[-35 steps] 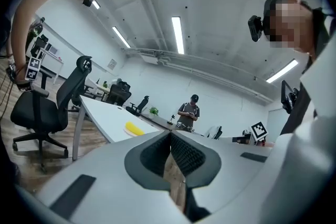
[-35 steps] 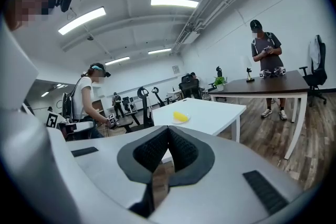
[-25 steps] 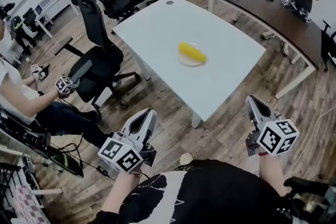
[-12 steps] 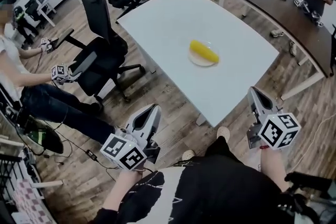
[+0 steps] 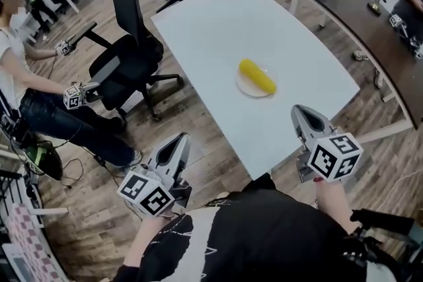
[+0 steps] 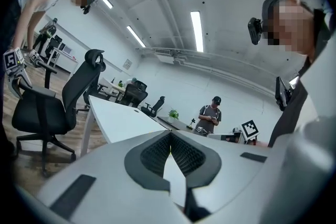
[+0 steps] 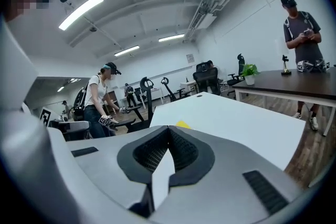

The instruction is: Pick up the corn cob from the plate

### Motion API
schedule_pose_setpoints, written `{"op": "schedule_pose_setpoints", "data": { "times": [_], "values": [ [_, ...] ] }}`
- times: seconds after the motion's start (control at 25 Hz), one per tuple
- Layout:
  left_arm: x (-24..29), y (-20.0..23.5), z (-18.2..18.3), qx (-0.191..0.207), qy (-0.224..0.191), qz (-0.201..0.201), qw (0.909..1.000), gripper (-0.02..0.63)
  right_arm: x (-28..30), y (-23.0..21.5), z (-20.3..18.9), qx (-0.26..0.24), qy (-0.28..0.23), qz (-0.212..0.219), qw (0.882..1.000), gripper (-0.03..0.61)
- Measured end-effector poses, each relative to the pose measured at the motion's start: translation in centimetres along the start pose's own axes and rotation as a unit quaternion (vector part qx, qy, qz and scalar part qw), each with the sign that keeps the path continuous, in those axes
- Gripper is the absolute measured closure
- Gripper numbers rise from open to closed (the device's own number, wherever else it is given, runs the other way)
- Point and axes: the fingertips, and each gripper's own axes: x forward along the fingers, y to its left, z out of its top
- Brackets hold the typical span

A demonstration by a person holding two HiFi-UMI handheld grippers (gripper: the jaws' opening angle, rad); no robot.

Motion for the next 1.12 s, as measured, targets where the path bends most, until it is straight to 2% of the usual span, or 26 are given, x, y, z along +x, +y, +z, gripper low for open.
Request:
{"op": "schedule_pose_setpoints", "data": {
  "times": [0.32,0.6,0.72,0.96,1.12],
  "values": [
    [5.8,-0.2,-0.8,-0.022,-0.020,0.076,0.9966,0.601,7.0,-4.2,0.4,-0.031,0.080,0.094,0.992,0.565],
    [8.5,-0.3,-2.5,-0.048,-0.036,0.157,0.9858,0.601,13.2,-8.2,0.5,-0.041,0.127,0.153,0.979,0.565],
    [9.2,-0.2,-2.6,-0.053,-0.040,0.194,0.9787,0.601,15.8,-8.8,0.6,-0.042,0.144,0.181,0.972,0.565],
    [9.9,-0.7,-3.9,-0.064,-0.025,0.239,0.9685,0.601,19.6,-8.7,-0.1,-0.030,0.164,0.223,0.960,0.565],
    [9.9,-0.5,-4.4,-0.070,-0.023,0.250,0.9654,0.601,20.9,-7.9,-0.5,-0.030,0.165,0.234,0.958,0.565]
  ]
}}
